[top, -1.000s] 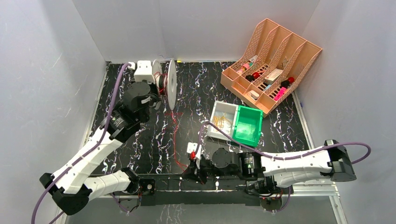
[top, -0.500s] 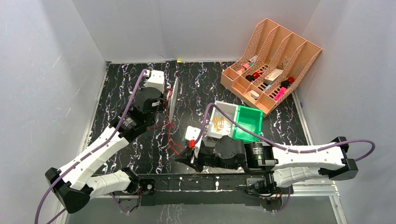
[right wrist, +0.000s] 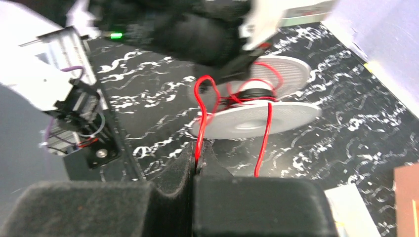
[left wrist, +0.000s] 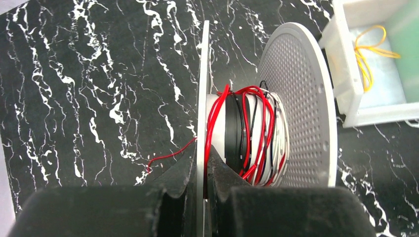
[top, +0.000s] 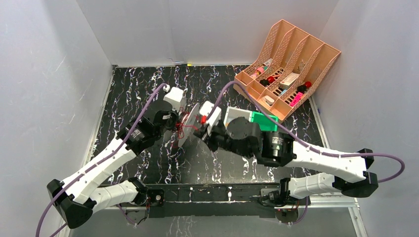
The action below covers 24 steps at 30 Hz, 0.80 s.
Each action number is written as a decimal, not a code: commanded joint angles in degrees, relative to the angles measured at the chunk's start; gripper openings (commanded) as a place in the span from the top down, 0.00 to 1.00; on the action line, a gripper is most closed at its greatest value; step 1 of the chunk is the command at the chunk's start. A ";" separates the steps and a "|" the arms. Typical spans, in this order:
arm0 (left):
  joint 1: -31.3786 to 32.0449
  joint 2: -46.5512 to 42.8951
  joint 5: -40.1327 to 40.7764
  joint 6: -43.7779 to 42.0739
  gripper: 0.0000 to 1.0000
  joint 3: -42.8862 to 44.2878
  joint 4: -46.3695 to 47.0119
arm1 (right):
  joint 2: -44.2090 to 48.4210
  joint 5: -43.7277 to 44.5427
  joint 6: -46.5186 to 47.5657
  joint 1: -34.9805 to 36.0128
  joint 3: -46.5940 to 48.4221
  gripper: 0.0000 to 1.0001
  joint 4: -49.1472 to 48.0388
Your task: Wrap the cables
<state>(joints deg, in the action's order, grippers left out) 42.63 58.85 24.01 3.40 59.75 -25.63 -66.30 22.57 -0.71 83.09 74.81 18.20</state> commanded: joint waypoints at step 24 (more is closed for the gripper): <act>1.90 -17.65 -28.80 -2.98 1.00 -0.49 -2.15 | -0.53 -33.55 -12.27 -50.56 -22.94 1.00 -10.27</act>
<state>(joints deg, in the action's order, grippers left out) 44.36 43.64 -0.54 -1.19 54.81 -30.24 -68.69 -6.52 -8.71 34.41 59.05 15.84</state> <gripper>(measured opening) 0.037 0.024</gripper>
